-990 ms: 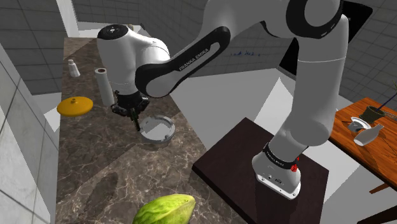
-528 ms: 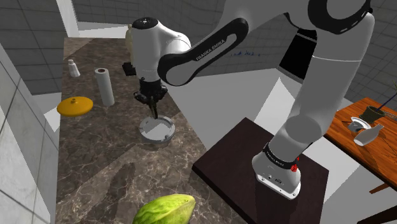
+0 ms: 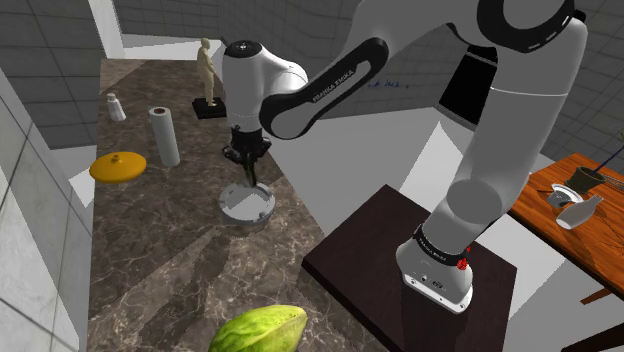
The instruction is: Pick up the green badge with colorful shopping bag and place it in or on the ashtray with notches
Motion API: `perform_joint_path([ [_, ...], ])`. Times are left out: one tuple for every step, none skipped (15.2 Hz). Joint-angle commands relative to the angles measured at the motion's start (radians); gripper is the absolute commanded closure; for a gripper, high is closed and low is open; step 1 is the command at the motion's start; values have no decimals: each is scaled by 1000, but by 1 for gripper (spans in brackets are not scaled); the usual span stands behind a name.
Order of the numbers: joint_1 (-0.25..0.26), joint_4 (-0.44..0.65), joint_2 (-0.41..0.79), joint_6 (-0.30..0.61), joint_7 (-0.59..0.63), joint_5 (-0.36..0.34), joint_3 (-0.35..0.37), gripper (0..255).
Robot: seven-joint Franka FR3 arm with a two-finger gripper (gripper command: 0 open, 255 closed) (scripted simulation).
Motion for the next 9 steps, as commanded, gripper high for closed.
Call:
perform_joint_path([
  [7, -2, 20, 16, 18, -23, -9, 255],
  [11, -4, 31, 25, 28, -34, -14, 255],
  [15, -4, 42, 33, 37, -46, -20, 255],
  [19, -5, 52, 41, 47, -58, -26, 255],
  [24, -5, 63, 50, 56, -70, -31, 255],
  [28, -6, 74, 58, 66, -82, -37, 255],
  [32, -6, 85, 65, 75, -94, -44, 255],
  [37, -5, 96, 73, 85, -106, -50, 255],
  [42, -5, 108, 81, 94, -118, -56, 255],
])
